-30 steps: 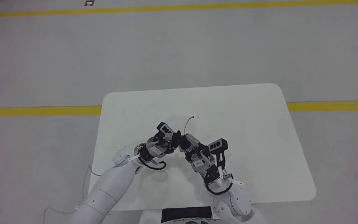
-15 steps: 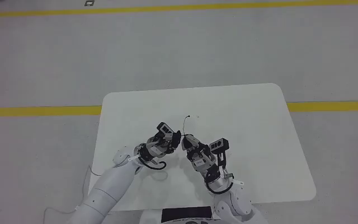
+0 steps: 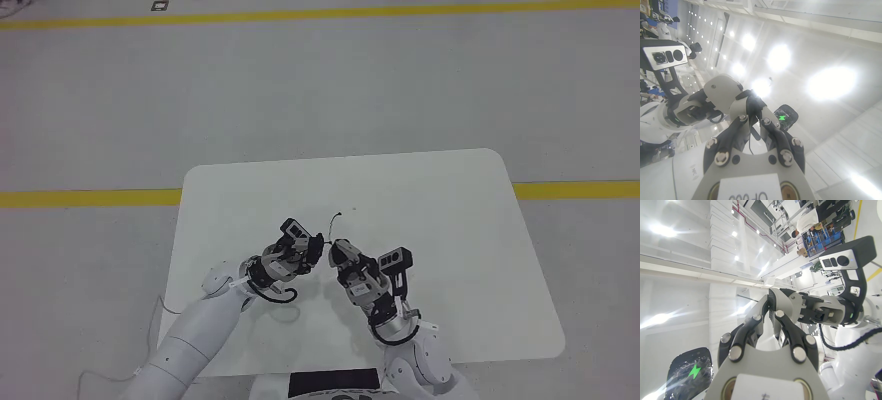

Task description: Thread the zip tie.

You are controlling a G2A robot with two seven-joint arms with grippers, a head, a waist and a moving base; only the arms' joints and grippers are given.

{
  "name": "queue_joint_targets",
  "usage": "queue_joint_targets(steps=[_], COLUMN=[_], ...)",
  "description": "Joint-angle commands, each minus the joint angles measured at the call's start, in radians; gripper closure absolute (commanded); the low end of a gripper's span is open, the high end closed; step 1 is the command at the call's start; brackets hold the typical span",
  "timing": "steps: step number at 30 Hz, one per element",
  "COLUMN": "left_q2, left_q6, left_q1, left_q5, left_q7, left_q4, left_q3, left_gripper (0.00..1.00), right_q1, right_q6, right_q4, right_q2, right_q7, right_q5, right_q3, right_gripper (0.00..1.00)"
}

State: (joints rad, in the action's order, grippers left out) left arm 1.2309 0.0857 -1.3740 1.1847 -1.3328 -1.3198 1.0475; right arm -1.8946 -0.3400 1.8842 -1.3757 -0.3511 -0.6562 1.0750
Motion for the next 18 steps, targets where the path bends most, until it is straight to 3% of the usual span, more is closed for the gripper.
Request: queue_joint_targets(steps=[1, 18], left_q2=[0.0, 0.0], left_q6=[0.0, 0.0], left_q1=[0.0, 0.0], left_q5=[0.0, 0.0], left_q7=[0.0, 0.0], left_q4=[0.0, 0.0], left_q3=[0.0, 0.0], left_gripper=[1.0, 1.0], right_q1=[-0.002, -0.015], right_q6=[0.0, 0.0], right_q4=[0.0, -0.005], right_q2=[-0.001, -0.006], right_q7=[-0.001, -0.005], right_q5=[-0.001, -0.004], right_q3=[0.003, 0.027], right_gripper=[1.0, 1.0])
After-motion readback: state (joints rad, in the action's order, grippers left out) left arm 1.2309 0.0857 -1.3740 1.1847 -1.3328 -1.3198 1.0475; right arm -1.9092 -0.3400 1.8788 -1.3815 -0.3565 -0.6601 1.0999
